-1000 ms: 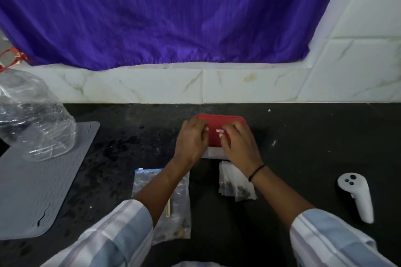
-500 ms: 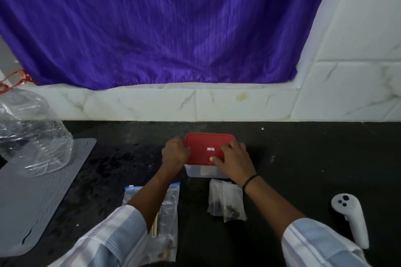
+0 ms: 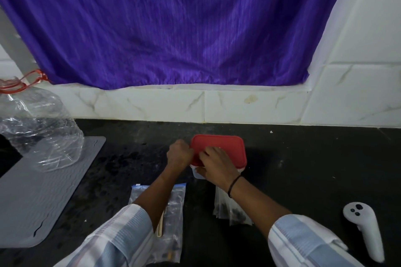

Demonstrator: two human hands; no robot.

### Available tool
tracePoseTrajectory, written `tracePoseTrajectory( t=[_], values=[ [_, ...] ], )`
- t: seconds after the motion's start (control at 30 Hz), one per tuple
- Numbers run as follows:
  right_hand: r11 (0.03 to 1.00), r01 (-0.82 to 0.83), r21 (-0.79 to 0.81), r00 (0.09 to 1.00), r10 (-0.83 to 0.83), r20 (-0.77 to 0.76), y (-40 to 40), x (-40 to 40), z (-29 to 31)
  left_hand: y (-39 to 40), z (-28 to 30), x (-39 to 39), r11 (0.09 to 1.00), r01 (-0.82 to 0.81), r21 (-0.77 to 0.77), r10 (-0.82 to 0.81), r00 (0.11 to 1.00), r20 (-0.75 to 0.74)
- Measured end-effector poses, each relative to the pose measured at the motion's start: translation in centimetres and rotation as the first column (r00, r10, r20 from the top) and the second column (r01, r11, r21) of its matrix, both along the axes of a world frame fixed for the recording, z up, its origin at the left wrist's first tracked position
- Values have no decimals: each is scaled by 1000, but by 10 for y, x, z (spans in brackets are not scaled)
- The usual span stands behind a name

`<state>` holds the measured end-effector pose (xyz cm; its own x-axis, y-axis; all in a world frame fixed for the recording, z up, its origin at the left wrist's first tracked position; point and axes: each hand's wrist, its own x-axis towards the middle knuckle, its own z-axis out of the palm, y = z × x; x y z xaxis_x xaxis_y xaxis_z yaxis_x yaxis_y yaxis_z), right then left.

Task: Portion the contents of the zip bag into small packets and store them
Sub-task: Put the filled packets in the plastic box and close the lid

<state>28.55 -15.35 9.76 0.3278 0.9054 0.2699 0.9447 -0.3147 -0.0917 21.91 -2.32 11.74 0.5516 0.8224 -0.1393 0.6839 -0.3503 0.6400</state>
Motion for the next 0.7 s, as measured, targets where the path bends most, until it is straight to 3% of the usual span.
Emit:
tracePoseTrajectory(
  t=[0.27,0.47,0.7],
  values=[
    [982,36,188,998,-43,36,12,-9,-19,12,-17,-3,950,-98,-295,161,967,198],
    [934,54,353,999,-51,-17,10,-14,-23,7,-34,-12,976,-16,-216,77,958,276],
    [901,92,425,988,-28,-155,8,-13,-17,-5,-25,-18,997,63,-49,-44,947,318]
  ],
)
